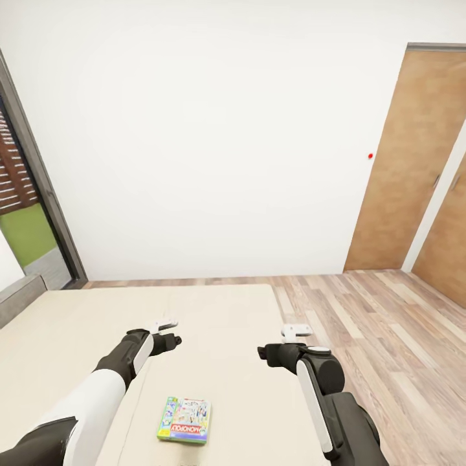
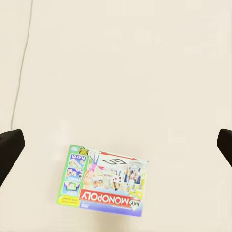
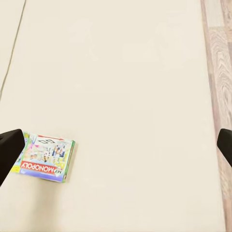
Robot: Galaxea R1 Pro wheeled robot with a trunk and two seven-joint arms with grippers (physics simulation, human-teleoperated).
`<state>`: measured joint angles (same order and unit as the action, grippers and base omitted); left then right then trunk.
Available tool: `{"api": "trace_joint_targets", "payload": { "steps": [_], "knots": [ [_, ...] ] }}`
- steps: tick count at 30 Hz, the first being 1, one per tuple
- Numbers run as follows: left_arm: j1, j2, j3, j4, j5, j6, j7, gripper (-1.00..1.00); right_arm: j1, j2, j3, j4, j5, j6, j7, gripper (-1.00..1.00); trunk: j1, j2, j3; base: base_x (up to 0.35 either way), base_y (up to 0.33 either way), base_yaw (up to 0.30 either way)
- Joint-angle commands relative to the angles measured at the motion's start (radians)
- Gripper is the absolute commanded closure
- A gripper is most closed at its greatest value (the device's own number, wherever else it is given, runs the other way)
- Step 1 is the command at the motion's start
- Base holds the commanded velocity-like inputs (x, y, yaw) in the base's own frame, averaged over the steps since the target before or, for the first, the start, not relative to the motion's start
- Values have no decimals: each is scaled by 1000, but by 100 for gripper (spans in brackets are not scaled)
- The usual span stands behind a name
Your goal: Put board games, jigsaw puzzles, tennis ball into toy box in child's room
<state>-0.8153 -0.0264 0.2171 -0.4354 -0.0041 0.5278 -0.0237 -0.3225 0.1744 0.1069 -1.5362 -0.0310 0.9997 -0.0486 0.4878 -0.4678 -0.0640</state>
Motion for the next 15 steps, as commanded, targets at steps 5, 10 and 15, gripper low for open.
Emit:
{"api": "trace_joint_targets", "payload": {
  "steps": [5,10,15],
  "knots": [
    [-1,-1,7,-2,-1,6,-3,-100,-1,0,1,-1,-4,5,-5,-100,1,-2,-11,0,0,0],
    [-1,-1,7,-2,-1,6,-4,-100,-1,0,1,-1,-4,5,-5,-100,1,-2,-19,0,0,0],
    [-1,-1,7,-2,-1,6,-5,-100,-1,0,1,-1,-4,5,-5,-100,1,-2,-27,0,0,0]
  ]
}}
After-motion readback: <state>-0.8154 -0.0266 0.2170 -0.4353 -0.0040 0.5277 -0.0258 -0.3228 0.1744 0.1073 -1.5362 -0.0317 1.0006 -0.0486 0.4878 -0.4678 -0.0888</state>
